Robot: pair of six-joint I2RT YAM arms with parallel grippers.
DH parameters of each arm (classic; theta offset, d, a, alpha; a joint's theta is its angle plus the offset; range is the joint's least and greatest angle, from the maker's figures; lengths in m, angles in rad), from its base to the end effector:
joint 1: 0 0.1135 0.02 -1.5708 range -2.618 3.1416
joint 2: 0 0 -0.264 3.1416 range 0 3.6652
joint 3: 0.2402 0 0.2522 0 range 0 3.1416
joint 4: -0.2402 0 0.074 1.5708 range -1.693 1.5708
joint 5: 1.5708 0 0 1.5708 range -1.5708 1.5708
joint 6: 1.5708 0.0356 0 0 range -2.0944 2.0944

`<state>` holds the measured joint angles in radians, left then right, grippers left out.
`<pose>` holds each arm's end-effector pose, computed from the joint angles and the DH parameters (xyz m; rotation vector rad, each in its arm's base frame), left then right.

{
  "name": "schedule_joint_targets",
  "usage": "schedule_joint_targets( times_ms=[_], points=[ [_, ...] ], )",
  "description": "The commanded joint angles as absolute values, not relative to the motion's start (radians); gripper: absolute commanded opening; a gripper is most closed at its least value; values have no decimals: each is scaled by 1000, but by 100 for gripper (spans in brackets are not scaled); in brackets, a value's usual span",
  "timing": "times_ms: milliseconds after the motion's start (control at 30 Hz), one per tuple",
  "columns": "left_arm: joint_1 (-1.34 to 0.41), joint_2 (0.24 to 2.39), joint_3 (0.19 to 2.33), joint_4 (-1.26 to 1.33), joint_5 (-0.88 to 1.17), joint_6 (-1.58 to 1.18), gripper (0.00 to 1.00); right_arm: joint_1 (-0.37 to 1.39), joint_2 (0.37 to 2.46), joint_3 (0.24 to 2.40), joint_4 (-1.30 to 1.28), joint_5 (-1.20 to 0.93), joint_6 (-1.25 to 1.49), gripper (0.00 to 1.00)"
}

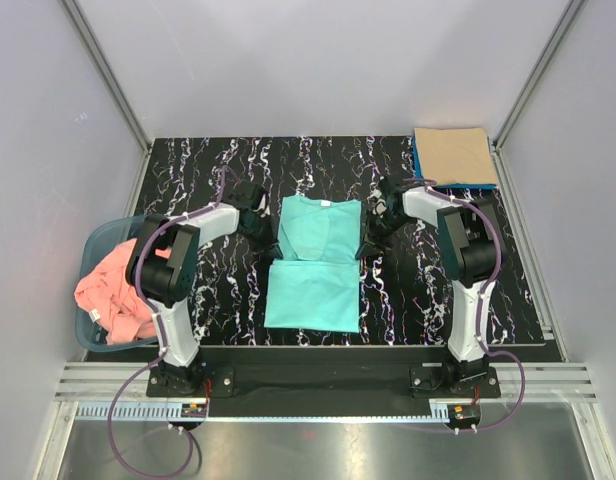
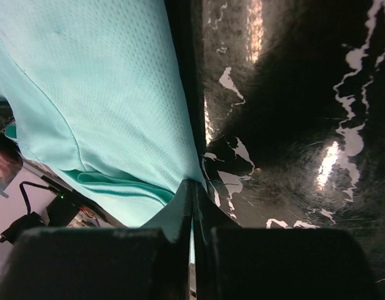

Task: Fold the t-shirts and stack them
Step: Fold the tshirt

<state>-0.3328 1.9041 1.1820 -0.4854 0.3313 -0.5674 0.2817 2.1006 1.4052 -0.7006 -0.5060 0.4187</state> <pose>0.3441 -0.1312 0.1454 -0.2496 2.8752 -0.6648 0.3777 0.1273 0.1269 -0.1384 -3.0157 -0.8237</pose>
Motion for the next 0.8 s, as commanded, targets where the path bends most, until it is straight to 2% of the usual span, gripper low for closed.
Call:
schedule_joint_targets(
  times_ms=[0, 167, 267, 300, 367, 400, 500, 567, 633, 700, 767],
  points=[
    [-328, 1918, 1135, -502, 190, -535, 3, 275, 2080, 1379, -699, -388, 359, 0],
    [-334, 1801, 1039, -509, 179, -538, 4, 275, 2027, 1399, -741, -342, 330, 0],
    [-342, 1714, 1003, -517, 175, -552, 13, 275, 1976, 1399, -762, -331, 325, 2],
    [-344, 1677, 1002, -526, 167, -555, 23, 275, 1948, 1399, -775, -330, 325, 4],
    [-344, 1643, 1011, -541, 153, -566, 37, 275, 1915, 1382, -787, -333, 325, 12],
    [-344, 1611, 1017, -564, 137, -566, 55, 275, 1876, 1368, -793, -339, 330, 16],
    [-345, 1551, 1038, -612, 97, -558, 68, 279, 1790, 1281, -786, -397, 345, 26],
    [-345, 1507, 1031, -635, 69, -552, 72, 287, 1743, 1182, -767, -454, 363, 38],
    [-345, 1471, 1013, -675, 28, -569, 72, 304, 1674, 1076, -741, -491, 385, 45],
    [-347, 1395, 953, -708, 31, -621, 69, 320, 1611, 978, -709, -550, 405, 52],
    [-359, 1297, 890, -721, 51, -676, 62, 354, 1547, 916, -658, -596, 454, 54]
  ],
)
